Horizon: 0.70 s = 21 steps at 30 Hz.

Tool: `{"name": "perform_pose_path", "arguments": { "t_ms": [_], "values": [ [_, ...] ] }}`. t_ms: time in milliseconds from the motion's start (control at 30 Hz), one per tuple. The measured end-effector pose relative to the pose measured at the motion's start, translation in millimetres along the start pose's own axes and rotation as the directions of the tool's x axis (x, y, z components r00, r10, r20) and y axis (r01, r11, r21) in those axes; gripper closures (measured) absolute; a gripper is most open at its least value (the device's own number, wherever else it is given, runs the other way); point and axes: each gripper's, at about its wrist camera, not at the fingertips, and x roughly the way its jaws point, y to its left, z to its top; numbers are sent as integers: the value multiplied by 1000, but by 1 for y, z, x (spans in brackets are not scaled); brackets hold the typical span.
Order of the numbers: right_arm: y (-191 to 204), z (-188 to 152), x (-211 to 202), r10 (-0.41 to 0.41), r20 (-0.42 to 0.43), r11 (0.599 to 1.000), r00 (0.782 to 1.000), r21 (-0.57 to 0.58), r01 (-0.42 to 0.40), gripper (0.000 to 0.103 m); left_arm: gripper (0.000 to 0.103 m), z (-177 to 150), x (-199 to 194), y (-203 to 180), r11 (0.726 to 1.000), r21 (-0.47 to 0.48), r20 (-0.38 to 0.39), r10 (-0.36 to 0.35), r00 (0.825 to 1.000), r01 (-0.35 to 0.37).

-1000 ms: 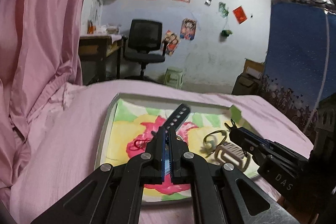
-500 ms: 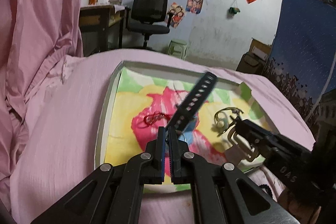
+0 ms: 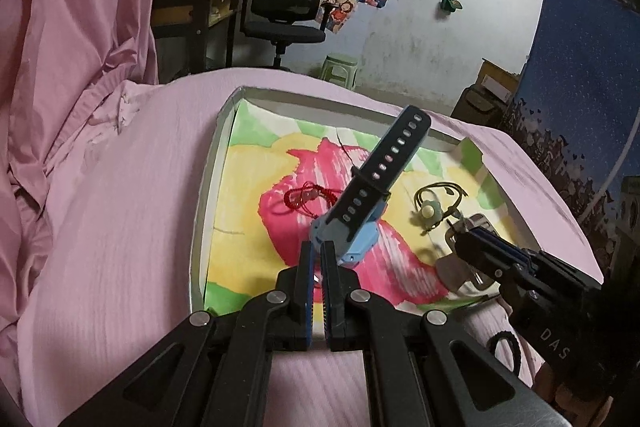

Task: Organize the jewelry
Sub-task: 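Carry both held items over the tray and open both tools to release them, then withdraw both open tools from the tray toward the remaining items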

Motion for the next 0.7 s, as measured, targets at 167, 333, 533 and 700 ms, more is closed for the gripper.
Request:
{"name": "perform_pose_path", "arguments": {
  "t_ms": [167,333,533,700],
  "values": [
    [0,-1,-4,0,7,1000,1000,5,0,86,74,-5,-9,2,1000,-10,26,-17,1000,17],
    [-2,-5,-13,9,37,1000,999,16,-10,79,65,-8,-23,4,999,-17,80,-30,996,31],
    [-2,-10,-40,14,135,1000,991,15,-16,69,43,-16,-49,2,999,-15,183,-31,983,34],
    [-4,-14,-73,9,230,1000,973,15,-13,57,28,-27,-73,-6,999,-4,253,-35,967,37]
  ]
}}
